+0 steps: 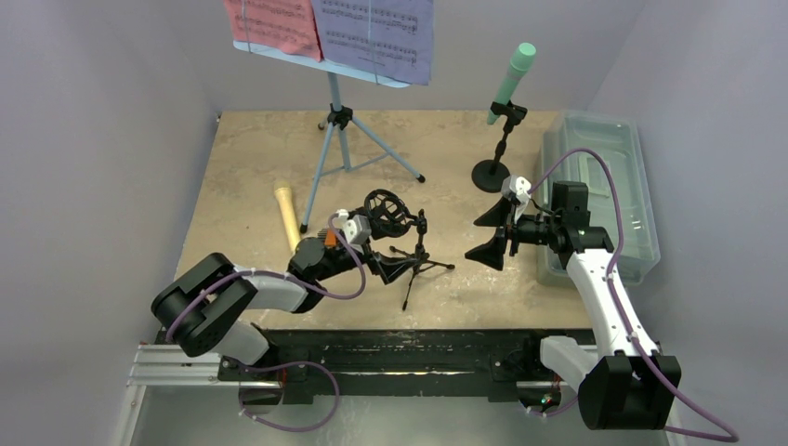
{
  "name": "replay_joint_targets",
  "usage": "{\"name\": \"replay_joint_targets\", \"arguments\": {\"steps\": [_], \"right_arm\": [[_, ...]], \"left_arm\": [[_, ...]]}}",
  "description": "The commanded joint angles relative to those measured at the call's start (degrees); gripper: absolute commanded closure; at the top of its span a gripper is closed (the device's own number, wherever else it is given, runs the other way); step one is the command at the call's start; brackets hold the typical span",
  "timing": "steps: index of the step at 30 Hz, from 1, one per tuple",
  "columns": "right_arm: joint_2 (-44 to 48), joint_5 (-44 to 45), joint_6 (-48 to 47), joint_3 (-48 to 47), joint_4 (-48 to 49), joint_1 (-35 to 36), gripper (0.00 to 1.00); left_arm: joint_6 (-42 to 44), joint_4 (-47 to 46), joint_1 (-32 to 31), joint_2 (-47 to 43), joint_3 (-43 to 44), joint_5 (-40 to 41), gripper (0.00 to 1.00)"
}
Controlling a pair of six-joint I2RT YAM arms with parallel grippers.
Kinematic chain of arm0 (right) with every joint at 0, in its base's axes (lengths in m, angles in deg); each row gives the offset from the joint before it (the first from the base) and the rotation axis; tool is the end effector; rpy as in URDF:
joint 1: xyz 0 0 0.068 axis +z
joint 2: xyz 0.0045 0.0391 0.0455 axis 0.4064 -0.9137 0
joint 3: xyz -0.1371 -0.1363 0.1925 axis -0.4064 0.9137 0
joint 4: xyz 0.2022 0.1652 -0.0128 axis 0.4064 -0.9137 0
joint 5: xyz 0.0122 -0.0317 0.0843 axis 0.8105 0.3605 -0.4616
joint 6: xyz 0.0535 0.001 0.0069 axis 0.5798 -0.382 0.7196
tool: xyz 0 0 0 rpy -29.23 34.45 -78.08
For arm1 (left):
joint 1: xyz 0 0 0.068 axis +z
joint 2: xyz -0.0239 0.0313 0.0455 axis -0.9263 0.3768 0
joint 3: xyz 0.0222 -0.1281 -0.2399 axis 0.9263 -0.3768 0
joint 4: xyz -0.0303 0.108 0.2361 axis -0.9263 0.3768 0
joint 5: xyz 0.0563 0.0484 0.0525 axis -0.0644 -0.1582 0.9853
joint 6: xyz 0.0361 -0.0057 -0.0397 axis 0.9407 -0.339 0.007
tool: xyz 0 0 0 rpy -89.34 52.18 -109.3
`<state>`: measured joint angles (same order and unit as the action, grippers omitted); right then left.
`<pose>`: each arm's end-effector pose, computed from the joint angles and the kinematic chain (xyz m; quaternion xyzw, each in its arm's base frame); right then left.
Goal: Pack up the instrument practice props
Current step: Adjust the microphone stand at the center of the board.
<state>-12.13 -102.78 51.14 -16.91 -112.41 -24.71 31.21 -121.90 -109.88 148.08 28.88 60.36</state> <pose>0.1983 0.0302 0.2855 -0.4144 0.6832 0.3972 0.4513 0.1768 -0.1814 0.2057 0.3141 0.5522 -0.4990 0.5895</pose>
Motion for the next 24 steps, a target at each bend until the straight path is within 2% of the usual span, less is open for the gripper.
{"name": "replay_joint_targets", "arguments": {"steps": [1, 6, 14, 18, 24], "right_arm": [[0.0, -1.0, -0.9, -1.4, -0.3, 0.3, 0.01], [0.0, -1.1, -1.0, -1.5, -0.4, 0.3, 0.01], [0.0, -0.9, -1.2, -1.6, -0.6, 0.3, 0.01], [-0.1, -0.9, -1.3, -1.6, -0.6, 0.3, 0.01], [-0.2, -0.9, -1.3, -1.6, -0.6, 0.3, 0.01]], "left_arm": [[-0.1, -8.8, 0.3, 3.0, 3.0, -2.1, 0.11], [-1.9, -14.4, 0.3, 7.0, 5.0, -3.0, 0.23], [-5.8, -16.5, 0.4, 12.1, 9.5, -6.4, 0.48], [-6.5, -16.1, 0.3, 13.2, 10.8, -7.1, 0.55], [-6.0, -15.7, 0.4, 13.0, 10.6, -5.7, 0.82]]}}
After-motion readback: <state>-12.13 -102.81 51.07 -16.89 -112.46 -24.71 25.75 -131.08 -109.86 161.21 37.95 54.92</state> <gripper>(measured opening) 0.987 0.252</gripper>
